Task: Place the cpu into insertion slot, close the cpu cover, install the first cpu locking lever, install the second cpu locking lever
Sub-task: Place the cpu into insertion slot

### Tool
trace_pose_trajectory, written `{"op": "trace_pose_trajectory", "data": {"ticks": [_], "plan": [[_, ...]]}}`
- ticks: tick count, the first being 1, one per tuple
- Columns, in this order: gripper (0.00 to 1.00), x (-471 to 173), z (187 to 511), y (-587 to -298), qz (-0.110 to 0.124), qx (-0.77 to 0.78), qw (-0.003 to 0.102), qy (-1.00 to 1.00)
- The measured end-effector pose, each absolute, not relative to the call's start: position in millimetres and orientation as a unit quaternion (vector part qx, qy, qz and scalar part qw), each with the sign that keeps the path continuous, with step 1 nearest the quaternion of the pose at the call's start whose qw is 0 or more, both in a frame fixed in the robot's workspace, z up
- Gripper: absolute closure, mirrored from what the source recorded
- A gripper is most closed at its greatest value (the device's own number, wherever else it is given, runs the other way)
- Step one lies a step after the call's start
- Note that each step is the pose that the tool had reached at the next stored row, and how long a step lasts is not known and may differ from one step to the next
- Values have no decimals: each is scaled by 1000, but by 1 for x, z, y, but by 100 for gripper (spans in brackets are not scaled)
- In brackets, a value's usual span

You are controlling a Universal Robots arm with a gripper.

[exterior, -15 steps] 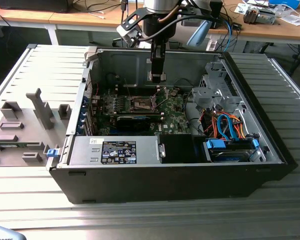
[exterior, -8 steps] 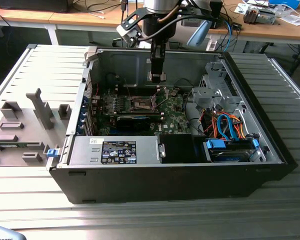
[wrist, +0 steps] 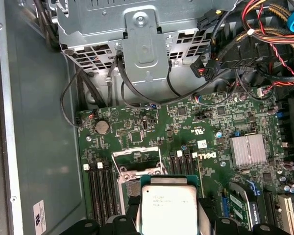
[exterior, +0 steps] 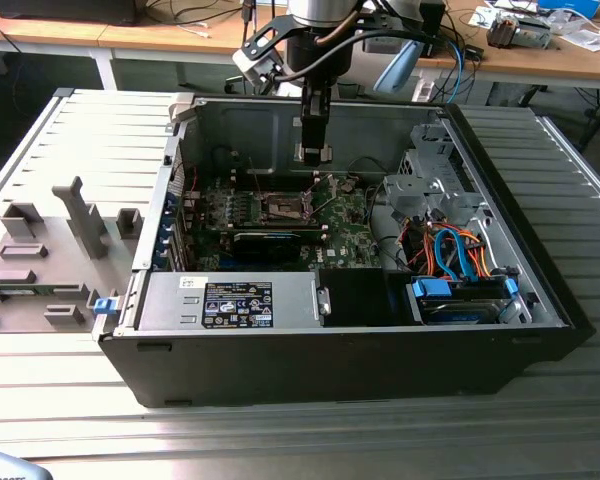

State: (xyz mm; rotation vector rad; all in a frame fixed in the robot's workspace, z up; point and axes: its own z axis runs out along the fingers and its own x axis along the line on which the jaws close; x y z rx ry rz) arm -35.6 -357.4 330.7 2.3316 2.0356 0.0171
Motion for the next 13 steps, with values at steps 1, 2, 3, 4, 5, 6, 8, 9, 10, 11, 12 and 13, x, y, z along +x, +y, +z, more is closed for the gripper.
{"op": "trace_pose_trajectory", "data": {"ticks": [1, 2, 3, 4, 5, 6, 8, 9, 10, 11, 12, 13], "plan": [[46, -36, 331, -357, 5, 754, 23, 657], [46, -36, 331, -357, 5, 755, 23, 655], [46, -36, 331, -357, 5, 756, 23, 655], [46, -36, 331, -357, 5, 756, 23, 654], [46, -36, 331, -357, 5, 756, 23, 654], [46, -36, 331, -357, 5, 757, 23, 653], [46, -36, 331, -357, 5, 758, 23, 652], [46, -36, 331, -357, 5, 758, 23, 652], [46, -36, 331, -357, 5, 759, 23, 651], [46, -36, 331, -357, 5, 759, 23, 651], [46, -36, 331, -357, 5, 759, 23, 651], [46, -36, 331, -357, 5, 758, 23, 652]]}}
